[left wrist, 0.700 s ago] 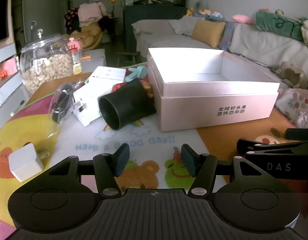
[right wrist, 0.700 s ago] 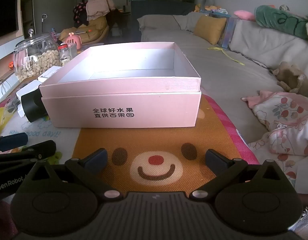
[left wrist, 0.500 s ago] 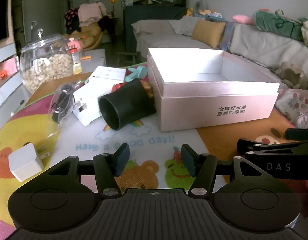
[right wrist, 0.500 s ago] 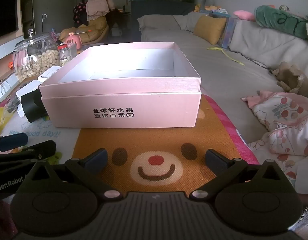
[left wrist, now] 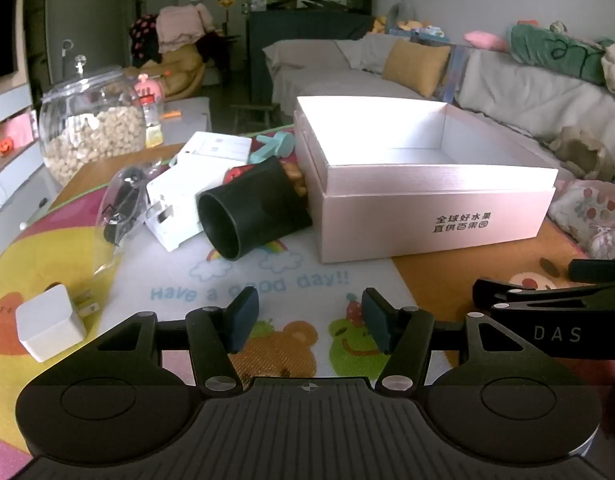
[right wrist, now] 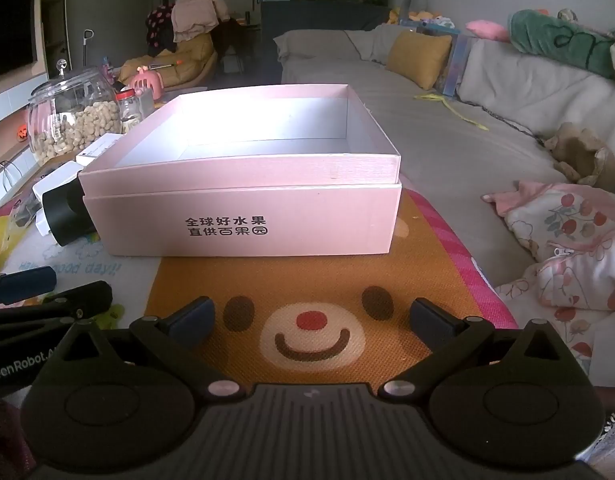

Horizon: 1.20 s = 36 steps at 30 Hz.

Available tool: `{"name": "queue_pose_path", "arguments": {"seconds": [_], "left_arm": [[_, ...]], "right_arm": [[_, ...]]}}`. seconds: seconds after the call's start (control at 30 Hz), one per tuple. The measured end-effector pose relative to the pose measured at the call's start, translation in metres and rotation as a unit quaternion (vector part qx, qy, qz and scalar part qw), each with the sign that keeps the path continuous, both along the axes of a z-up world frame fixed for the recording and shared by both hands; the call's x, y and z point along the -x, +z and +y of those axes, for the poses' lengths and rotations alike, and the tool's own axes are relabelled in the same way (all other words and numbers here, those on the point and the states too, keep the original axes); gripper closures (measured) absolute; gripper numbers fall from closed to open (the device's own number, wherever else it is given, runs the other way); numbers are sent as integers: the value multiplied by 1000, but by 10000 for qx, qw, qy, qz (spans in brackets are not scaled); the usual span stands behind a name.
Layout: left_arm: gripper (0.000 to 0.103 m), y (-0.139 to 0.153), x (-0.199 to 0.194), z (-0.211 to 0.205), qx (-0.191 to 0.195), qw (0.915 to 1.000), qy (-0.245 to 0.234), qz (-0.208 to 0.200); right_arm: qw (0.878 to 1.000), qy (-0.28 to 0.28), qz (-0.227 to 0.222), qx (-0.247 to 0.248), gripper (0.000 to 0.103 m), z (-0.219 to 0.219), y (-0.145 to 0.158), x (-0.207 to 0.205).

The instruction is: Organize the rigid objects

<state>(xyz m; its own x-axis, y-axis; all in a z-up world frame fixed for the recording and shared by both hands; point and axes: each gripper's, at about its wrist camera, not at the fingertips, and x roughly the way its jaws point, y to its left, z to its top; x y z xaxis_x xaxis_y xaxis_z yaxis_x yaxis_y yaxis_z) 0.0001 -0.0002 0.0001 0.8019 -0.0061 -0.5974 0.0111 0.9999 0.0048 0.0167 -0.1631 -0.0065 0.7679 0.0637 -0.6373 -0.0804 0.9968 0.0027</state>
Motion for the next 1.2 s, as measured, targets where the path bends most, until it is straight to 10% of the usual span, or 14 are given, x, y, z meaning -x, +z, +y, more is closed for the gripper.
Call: {"name": "queue_pose_path", "arguments": {"seconds": [1.2], "left_arm": [[40,0,0,-1,27,10000,0,-3]], "right_arm": [[10000,1,-1,-11,0,0,0,0]]}}
